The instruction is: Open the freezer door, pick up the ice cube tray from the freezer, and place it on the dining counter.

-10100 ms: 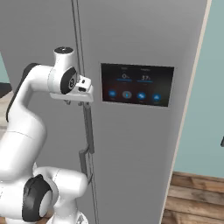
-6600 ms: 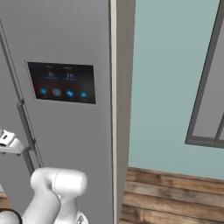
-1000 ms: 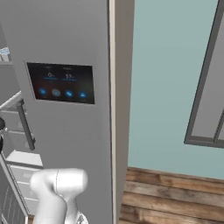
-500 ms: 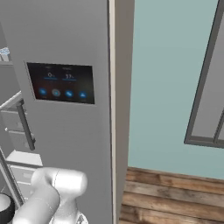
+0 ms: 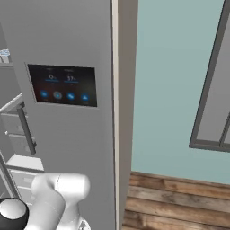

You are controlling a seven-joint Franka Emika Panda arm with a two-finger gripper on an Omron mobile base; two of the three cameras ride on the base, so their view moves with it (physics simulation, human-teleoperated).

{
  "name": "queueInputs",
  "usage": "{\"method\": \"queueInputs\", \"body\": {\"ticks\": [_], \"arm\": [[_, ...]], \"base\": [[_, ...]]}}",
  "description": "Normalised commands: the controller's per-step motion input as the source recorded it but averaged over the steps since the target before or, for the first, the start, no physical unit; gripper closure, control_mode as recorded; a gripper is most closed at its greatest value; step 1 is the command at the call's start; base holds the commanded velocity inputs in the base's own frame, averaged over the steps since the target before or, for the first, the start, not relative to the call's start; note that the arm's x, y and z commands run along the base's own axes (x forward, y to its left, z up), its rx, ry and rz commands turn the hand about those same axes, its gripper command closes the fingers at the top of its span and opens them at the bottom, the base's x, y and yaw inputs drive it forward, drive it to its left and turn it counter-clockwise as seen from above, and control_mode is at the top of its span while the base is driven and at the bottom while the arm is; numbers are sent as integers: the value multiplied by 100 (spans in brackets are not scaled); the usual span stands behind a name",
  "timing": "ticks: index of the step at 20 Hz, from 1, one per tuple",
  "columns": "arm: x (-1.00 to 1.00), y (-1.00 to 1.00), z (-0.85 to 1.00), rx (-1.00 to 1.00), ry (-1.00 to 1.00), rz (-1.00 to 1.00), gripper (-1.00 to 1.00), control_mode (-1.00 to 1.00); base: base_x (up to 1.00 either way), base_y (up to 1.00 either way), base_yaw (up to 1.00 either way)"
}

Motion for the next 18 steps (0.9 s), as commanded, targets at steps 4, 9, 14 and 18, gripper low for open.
{"method": "queueInputs", "body": {"ticks": [4, 9, 14, 18], "arm": [[-8, -100, 81, -8, -2, -2, -100, -100], [0, -100, 77, -28, 0, 0, -100, -100], [-1, -94, 38, -36, -6, -1, -100, -100], [0, -100, 30, -22, -12, -15, -100, -100]], "base": [[0, 0, 0], [0, 0, 0], [0, 0, 0], [0, 0, 0]]}}
